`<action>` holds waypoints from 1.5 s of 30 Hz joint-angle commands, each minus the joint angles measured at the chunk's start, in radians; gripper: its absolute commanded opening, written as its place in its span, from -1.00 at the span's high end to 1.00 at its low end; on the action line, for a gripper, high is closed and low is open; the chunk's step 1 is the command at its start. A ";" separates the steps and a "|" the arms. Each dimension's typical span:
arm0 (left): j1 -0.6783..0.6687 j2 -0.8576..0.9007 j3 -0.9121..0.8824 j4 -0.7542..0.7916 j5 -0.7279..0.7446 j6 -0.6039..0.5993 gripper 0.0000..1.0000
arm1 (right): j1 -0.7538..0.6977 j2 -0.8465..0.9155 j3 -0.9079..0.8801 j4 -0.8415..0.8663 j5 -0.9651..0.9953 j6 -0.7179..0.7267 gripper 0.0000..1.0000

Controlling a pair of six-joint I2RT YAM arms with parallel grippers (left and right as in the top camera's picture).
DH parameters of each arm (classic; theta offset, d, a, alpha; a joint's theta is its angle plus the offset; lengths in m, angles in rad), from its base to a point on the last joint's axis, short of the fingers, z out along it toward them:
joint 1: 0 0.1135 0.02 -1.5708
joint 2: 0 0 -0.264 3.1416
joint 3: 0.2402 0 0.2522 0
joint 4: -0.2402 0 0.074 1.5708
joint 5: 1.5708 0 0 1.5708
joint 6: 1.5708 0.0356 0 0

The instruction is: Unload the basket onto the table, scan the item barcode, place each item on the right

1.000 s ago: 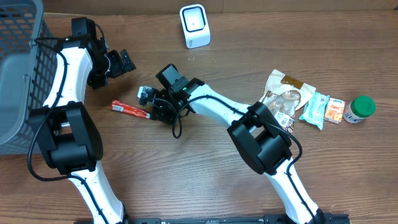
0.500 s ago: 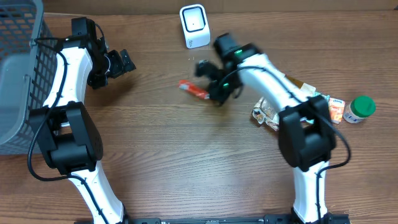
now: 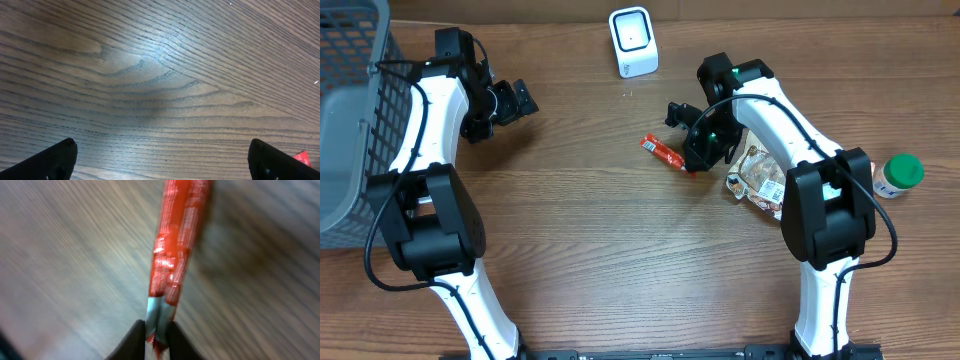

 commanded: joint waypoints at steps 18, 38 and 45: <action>-0.002 -0.038 0.021 0.001 0.012 0.015 -1.00 | 0.034 -0.023 -0.001 0.112 -0.186 0.027 -0.30; -0.002 -0.038 0.021 0.001 0.012 0.015 -1.00 | 0.034 -0.023 -0.003 0.244 0.226 0.516 0.86; -0.002 -0.038 0.021 0.001 0.012 0.015 -1.00 | 0.035 -0.023 -0.003 0.208 0.225 0.522 0.93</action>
